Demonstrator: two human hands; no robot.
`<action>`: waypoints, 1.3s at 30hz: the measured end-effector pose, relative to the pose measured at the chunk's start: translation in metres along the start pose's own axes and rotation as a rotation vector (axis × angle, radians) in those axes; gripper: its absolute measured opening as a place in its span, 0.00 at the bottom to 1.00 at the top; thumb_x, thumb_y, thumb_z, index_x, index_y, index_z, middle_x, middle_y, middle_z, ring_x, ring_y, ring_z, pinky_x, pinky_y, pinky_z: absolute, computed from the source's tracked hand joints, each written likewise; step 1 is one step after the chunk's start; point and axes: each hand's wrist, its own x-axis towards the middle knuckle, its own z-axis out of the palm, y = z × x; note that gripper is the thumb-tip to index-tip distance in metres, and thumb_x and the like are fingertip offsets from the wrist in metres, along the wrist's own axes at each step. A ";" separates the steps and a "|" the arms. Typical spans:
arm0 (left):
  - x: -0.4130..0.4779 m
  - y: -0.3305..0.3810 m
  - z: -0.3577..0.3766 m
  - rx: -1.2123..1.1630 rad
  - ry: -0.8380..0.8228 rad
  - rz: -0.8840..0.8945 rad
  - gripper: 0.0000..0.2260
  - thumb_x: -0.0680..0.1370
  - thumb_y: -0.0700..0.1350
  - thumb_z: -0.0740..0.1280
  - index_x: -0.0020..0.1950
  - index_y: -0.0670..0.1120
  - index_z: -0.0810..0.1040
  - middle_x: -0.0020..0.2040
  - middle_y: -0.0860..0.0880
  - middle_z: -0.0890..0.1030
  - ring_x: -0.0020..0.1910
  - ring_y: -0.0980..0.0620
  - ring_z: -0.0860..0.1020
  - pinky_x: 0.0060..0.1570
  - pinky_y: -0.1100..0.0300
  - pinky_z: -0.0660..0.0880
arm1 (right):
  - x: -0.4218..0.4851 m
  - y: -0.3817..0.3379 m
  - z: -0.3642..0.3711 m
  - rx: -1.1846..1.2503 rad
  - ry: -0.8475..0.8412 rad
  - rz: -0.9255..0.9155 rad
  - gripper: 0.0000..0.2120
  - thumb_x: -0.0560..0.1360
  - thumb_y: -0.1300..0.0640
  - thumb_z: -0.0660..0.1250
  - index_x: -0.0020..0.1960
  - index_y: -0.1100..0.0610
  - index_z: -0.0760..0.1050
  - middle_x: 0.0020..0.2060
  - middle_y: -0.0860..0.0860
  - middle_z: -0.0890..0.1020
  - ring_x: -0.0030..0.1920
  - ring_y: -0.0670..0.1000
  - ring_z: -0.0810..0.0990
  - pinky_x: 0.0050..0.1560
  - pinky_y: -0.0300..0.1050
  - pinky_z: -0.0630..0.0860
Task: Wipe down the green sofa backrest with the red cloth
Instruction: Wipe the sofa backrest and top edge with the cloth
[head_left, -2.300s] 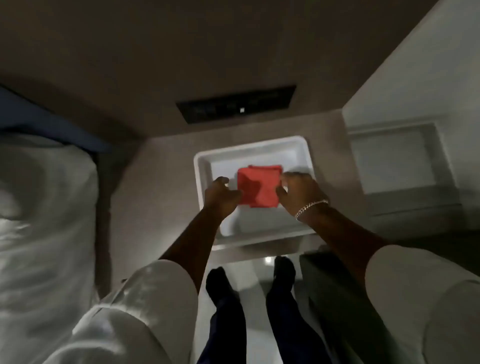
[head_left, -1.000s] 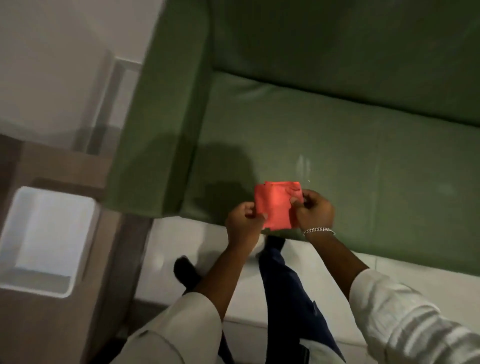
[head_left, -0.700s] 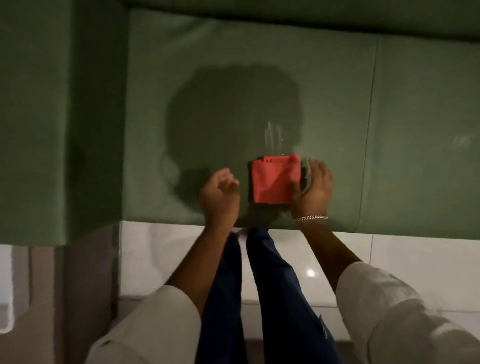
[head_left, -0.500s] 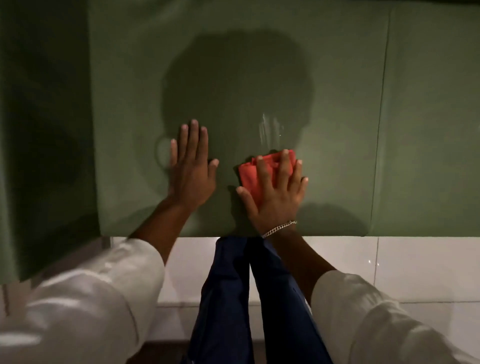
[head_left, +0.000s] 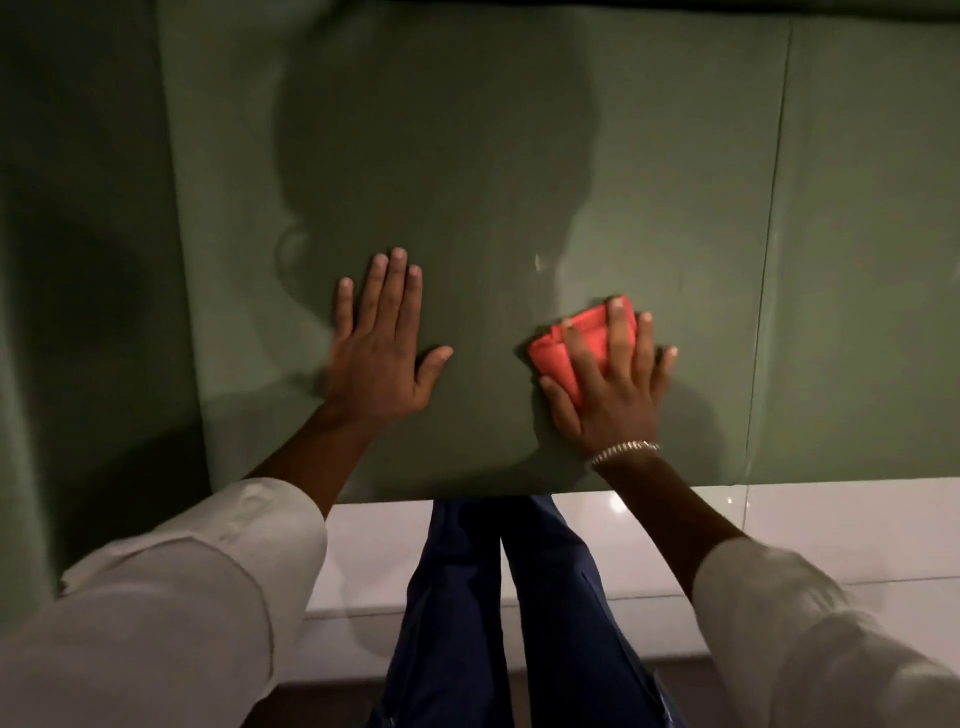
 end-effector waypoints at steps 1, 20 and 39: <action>0.002 -0.002 0.000 0.002 -0.001 0.007 0.38 0.79 0.64 0.51 0.81 0.40 0.49 0.82 0.39 0.51 0.82 0.42 0.49 0.78 0.37 0.50 | 0.002 0.008 -0.001 0.021 -0.015 0.038 0.31 0.75 0.32 0.53 0.76 0.42 0.59 0.79 0.60 0.58 0.78 0.67 0.55 0.72 0.73 0.56; 0.017 -0.023 0.008 0.025 0.112 0.012 0.34 0.80 0.56 0.51 0.81 0.40 0.48 0.82 0.40 0.51 0.82 0.43 0.48 0.79 0.40 0.48 | 0.131 -0.074 -0.017 0.127 0.137 -0.115 0.33 0.76 0.29 0.46 0.77 0.42 0.54 0.80 0.56 0.56 0.78 0.68 0.51 0.73 0.73 0.51; 0.080 0.217 0.008 -0.008 0.009 0.170 0.38 0.80 0.63 0.51 0.81 0.39 0.51 0.82 0.39 0.51 0.82 0.41 0.50 0.76 0.32 0.49 | -0.020 0.237 0.007 0.013 0.024 0.157 0.30 0.78 0.36 0.52 0.77 0.45 0.59 0.79 0.56 0.60 0.78 0.64 0.56 0.74 0.69 0.56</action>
